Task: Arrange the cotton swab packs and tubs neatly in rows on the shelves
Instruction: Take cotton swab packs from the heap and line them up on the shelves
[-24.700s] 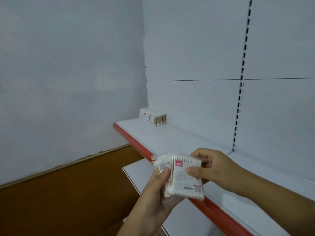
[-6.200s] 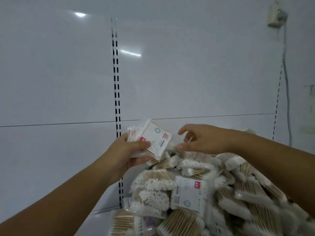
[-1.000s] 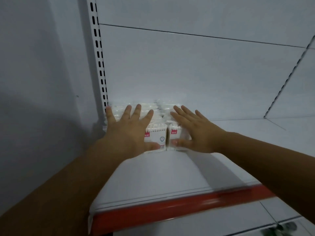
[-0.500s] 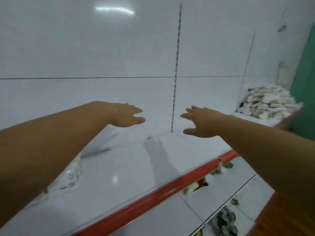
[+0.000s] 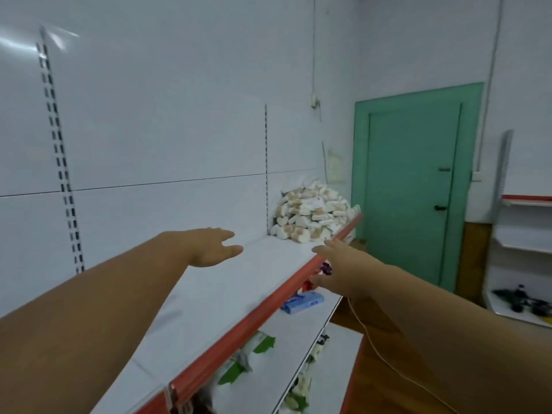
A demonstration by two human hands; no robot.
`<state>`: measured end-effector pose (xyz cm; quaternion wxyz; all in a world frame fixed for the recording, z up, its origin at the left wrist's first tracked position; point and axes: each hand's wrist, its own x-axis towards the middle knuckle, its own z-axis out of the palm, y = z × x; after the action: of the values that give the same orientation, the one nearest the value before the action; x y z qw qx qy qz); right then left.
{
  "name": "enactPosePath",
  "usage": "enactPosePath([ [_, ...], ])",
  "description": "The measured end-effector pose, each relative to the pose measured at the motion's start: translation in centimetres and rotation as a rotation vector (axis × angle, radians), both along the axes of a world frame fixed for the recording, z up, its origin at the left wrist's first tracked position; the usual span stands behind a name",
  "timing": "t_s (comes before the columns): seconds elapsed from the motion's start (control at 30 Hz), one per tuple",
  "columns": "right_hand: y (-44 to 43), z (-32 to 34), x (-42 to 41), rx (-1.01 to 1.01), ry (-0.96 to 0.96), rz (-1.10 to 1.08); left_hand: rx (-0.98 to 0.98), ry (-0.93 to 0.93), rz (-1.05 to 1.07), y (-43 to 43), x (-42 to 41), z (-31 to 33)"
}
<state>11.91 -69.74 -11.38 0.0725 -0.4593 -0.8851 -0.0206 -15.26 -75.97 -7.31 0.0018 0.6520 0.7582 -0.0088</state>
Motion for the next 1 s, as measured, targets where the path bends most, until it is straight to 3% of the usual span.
enactPosePath([
  [0.3,16.8,0.0,3.0,0.094,-0.091,-0.063,-0.038,-0.016,-0.131,19.5,2.4,-2.1],
  [0.53,27.8,1.6,6.5,0.038,-0.035,-0.098,-0.001,-0.072,-0.250,35.1,6.1,-4.1],
  [0.8,44.1,1.8,12.2,0.074,0.015,-0.005,-0.012,-0.058,-0.085,48.2,9.7,-2.9],
  [1.0,55.9,2.2,12.3,0.052,0.099,0.066,0.064,-0.076,0.072,53.5,9.1,-1.2],
])
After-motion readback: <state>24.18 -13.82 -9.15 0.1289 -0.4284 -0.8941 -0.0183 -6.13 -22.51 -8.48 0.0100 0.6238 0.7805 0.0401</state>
